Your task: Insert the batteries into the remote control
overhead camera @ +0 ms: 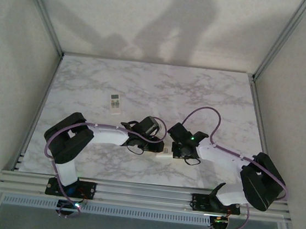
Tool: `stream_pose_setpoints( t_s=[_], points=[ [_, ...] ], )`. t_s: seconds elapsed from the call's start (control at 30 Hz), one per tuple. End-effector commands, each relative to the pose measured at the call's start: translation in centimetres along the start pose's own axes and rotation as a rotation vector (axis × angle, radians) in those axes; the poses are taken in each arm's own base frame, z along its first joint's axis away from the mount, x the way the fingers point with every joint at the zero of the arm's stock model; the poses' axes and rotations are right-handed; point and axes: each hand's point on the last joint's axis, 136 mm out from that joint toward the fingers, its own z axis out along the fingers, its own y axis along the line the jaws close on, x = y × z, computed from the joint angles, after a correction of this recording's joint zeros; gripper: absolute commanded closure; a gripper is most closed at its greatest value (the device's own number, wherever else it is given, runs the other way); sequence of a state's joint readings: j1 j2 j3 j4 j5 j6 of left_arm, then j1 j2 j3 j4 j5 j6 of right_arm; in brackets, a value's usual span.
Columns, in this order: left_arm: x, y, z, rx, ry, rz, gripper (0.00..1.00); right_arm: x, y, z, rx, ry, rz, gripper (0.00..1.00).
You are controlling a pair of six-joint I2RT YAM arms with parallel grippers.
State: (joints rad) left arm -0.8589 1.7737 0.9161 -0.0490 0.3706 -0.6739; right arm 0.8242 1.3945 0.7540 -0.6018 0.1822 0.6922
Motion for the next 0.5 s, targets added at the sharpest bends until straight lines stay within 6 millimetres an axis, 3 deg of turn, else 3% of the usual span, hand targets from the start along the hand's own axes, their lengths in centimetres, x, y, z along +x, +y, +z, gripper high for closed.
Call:
stream_pose_setpoints(
  t_s=[0.0,0.47],
  points=[
    [1.46,-1.07,0.61,0.037,0.035,0.039,0.58,0.22,-0.38,0.7,0.024,0.008,0.001,0.83],
    [1.42,-1.07,0.79,0.037,0.037,0.039,0.58,0.41,-0.47,1.43,0.041,0.024,-0.01,0.87]
  ],
)
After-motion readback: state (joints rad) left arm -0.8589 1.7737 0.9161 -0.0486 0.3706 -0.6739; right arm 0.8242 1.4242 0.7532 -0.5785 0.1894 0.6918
